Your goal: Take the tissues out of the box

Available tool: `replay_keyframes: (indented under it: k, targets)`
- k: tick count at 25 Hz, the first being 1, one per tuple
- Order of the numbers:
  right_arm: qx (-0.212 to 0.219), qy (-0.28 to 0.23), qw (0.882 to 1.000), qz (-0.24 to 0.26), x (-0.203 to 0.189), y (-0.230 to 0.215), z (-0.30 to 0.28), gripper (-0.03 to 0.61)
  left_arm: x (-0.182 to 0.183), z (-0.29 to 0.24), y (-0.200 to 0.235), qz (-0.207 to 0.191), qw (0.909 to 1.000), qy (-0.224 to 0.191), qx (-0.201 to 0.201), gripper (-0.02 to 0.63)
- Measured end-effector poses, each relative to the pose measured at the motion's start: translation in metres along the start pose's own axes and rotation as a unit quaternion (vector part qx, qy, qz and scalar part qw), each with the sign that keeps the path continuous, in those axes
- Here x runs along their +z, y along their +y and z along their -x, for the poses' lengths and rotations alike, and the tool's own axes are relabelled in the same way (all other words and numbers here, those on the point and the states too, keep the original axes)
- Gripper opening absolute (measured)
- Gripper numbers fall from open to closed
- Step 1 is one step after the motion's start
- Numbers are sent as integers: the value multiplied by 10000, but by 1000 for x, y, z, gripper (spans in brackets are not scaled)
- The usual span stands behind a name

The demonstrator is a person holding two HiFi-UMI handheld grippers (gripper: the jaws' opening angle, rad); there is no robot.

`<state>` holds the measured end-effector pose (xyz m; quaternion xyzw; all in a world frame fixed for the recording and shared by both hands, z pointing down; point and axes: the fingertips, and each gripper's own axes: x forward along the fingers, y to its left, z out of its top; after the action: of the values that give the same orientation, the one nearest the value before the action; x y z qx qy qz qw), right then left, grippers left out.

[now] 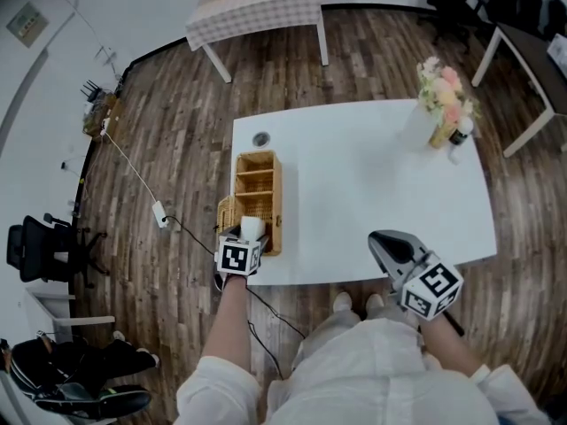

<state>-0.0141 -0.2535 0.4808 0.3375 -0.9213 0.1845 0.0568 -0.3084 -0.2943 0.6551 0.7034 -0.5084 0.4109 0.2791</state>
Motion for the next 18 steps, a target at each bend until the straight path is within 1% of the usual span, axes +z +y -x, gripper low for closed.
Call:
replay_keyframes:
  k: [3,6,9,13,18]
  targets:
    - [-31,4,10000,-21,-1,-2,0,34,-6,-6,4,-199,9993,319,70,331]
    - [-76,37,10000,-47,-3,-5,0,34,-5,-12,6,-370,9981,465,154,331]
    - [-129,34,9999,-52,-3,-8,0,34,-4,-17,7,-454,9970,553,311,326]
    - [-155,53,9998,-81,-3,-9,0,34,-6,-19,9,-557,9951,661,487,298]
    - [-171,61,9998,-79,-3,-11,-2,34,-7,-20,9,-439,9961,620,459,272]
